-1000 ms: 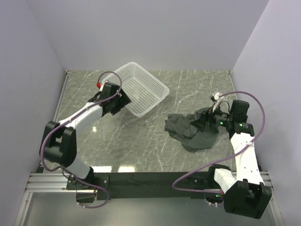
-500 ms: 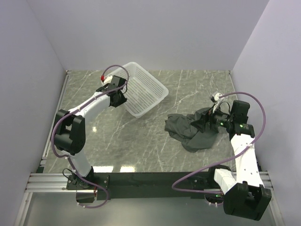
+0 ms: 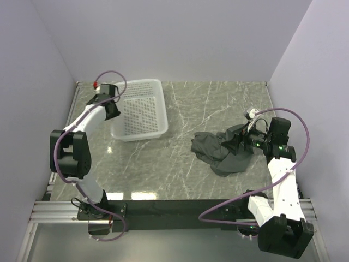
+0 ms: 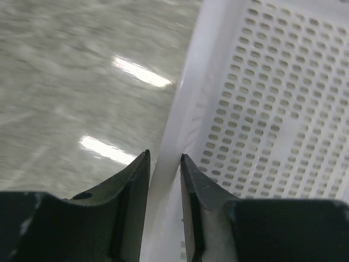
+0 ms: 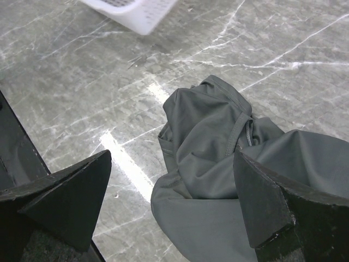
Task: Fold and stack the t-shirts
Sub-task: Flatten the tshirt out
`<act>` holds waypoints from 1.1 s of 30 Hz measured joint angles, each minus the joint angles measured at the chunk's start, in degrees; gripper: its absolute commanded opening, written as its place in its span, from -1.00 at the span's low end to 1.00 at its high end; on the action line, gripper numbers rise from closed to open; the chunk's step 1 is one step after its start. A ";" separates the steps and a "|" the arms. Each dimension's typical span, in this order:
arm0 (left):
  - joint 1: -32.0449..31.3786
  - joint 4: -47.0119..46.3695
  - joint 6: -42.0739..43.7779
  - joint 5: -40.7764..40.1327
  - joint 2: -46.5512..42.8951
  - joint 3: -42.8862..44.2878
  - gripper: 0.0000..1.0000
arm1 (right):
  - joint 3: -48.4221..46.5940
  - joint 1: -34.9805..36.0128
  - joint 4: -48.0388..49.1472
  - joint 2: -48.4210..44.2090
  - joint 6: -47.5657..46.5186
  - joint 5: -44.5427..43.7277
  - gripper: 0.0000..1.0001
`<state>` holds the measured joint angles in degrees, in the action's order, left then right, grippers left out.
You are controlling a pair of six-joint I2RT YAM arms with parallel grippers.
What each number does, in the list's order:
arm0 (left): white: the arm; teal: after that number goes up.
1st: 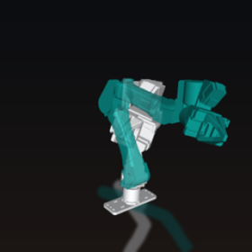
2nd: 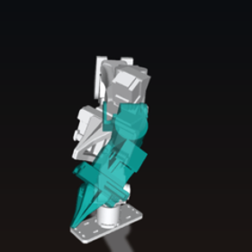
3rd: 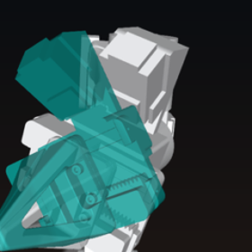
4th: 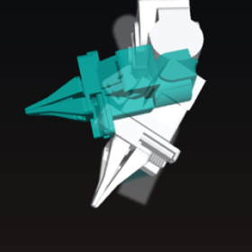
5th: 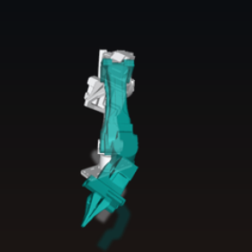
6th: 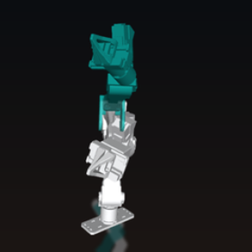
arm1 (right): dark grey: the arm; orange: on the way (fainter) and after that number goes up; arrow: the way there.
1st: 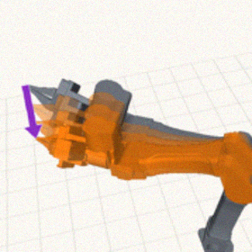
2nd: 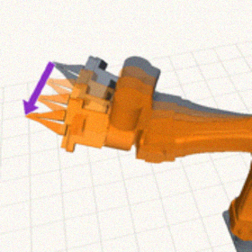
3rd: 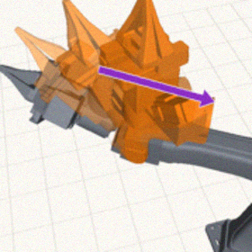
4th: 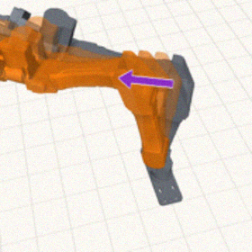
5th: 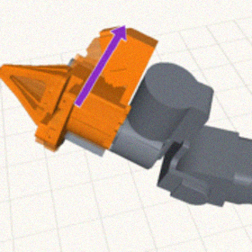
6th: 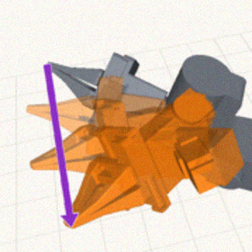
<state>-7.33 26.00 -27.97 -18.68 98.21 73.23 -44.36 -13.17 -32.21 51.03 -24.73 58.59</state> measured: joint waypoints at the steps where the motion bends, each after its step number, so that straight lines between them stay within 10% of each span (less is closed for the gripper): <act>1: 1.51 -0.04 0.66 0.09 0.00 0.00 -0.31 | 0.00 0.00 -0.02 -0.11 -0.07 0.09 0.97; 10: 10.64 0.00 3.87 -1.86 2.19 6.80 -0.21 | -0.02 0.00 -0.98 -0.74 -0.70 0.85 0.97; 19: 16.46 -0.22 4.39 -0.13 4.81 12.17 0.43 | -0.37 -0.26 -1.62 -1.11 -0.76 0.96 0.97; 33: -2.78 -4.81 4.70 20.41 -3.06 11.17 0.66 | -0.37 -0.28 -1.64 -0.92 -0.74 1.07 0.98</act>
<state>-10.11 21.19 -23.27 1.74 95.15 84.40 -44.73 -13.45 -33.85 50.11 -25.47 59.66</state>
